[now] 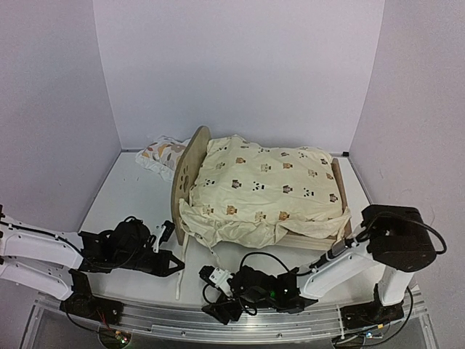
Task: Set up the pet bed
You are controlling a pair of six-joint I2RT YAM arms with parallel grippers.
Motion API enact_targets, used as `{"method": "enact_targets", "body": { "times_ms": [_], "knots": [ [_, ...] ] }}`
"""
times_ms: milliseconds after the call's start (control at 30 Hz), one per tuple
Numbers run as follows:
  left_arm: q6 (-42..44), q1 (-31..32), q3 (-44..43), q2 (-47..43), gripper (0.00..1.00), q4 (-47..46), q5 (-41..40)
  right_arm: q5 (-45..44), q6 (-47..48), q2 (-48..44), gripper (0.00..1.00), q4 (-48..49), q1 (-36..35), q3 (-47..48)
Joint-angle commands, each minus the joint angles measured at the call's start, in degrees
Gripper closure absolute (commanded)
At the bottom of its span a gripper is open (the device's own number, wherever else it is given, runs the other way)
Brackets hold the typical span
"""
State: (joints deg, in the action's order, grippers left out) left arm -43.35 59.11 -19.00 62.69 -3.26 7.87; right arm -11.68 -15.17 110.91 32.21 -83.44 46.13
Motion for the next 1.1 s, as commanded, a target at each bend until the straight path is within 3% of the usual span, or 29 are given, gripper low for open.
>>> {"method": "enact_targets", "body": {
  "times_ms": [0, 167, 233, 367, 467, 600, 667, 767, 867, 1067],
  "knots": [
    [-0.02, 0.21, 0.38, -1.69, 1.0, 1.11, -2.12, -0.4, -3.57, -6.98, 0.18, -26.9, -0.06, 4.42],
    [0.11, 0.21, 0.12, -1.47, 1.0, 0.86, -2.9, 12.2, -3.97, -8.0, 0.19, -55.65, -0.28, 15.97],
    [0.19, 0.21, -0.1, -0.94, 1.0, 0.52, -2.76, 7.23, -4.58, -8.95, 0.19, -64.25, -0.44, 18.68],
    [0.08, 0.18, 0.04, -0.68, 1.0, 0.36, -2.74, -7.97, -5.86, -16.44, 0.16, -70.65, -0.41, 17.34],
    [0.02, 0.17, 0.06, -1.14, 1.0, 0.64, -2.98, -12.3, -6.69, -23.65, 0.15, -74.5, -0.48, 16.39],
    [0.35, 0.23, -0.39, -0.83, 1.0, 1.06, -3.39, -9.37, -6.25, -33.92, 0.14, -72.68, -0.5, 13.6],
    [0.44, 0.21, -0.6, -0.28, 1.0, 0.72, -3.3, -2.17, -4.1, -39.15, 0.13, -66.94, -0.45, 10.27],
    [0.46, 0.21, -0.81, 0.67, 1.0, -0.02, -2.68, -0.72, -1.84, -42.01, 0.14, -55.28, -0.44, 4.8],
    [0.4, 0.19, -0.62, 1.3, 1.0, -0.97, -2.18, -7.55, 1.0, -36.37, 0.21, -51.51, -0.41, 4.95],
    [0.49, 0.24, -0.86, 0.65, 1.0, -0.87, -1.66, -18.79, 6.97, -14.23, 0.33, -47.24, -0.29, 14.43]
  ]
}}
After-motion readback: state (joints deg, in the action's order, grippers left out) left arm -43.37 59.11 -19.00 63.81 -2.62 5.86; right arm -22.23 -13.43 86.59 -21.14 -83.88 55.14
